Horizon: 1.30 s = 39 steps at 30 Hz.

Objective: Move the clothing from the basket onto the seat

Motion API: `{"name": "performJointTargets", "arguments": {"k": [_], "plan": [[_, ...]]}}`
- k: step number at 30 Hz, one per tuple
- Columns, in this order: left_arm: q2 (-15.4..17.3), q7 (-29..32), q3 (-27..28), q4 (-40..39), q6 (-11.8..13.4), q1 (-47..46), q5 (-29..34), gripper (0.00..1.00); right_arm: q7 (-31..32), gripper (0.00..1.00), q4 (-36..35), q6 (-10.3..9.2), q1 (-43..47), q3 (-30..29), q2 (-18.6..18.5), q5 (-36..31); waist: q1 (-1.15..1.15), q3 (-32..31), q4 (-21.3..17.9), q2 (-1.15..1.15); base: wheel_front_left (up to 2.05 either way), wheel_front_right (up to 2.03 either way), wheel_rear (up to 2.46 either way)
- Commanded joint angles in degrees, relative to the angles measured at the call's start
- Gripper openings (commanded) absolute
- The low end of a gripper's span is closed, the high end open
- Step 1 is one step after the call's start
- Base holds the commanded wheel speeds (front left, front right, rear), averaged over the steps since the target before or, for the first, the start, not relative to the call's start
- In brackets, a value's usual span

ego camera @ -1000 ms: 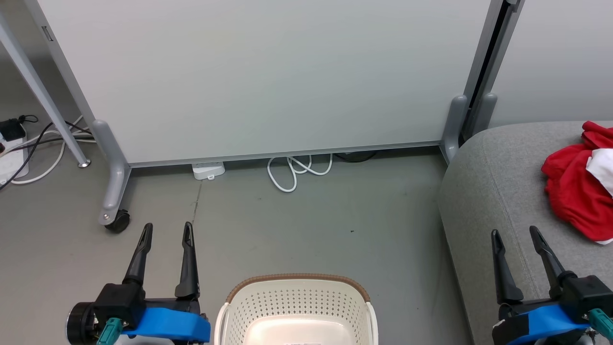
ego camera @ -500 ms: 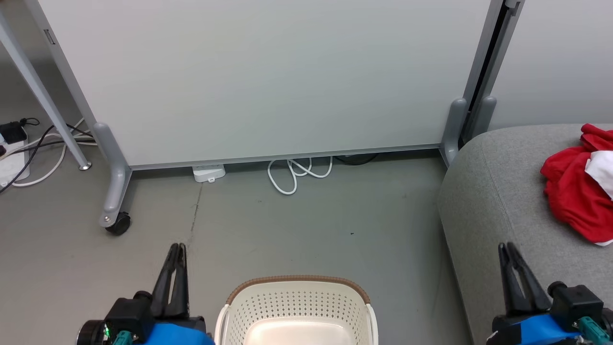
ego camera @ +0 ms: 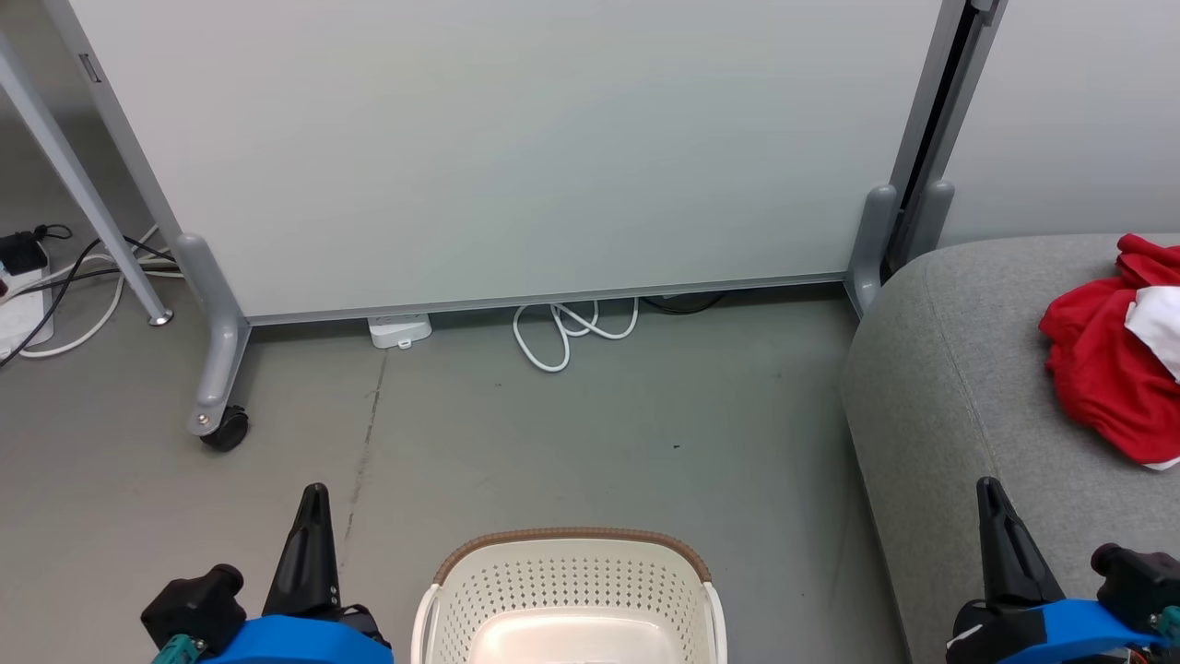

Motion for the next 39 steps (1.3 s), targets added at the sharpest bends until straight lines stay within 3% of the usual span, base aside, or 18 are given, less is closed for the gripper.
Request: {"name": "performJointTargets", "arguments": {"k": [1, 39], "plan": [[0.03, 0.52, 0.61, -0.91, -0.17, -2.00, -2.48, 0.00, 0.46, 0.00, -1.12, 0.01, -1.70, -0.04, -0.18, 2.68, 0.00, 0.03, -0.05, 0.00, 0.00, 0.00, 0.00], [-0.07, 8.44, 4.50, -0.57, -1.06, -4.90, -34.41, 0.00, 8.46, 0.00, -1.30, 0.02, -4.07, -0.10, 0.05, 36.63, 0.00, 0.90, -1.20, 0.00, 0.00, 0.00, 0.00]]}}
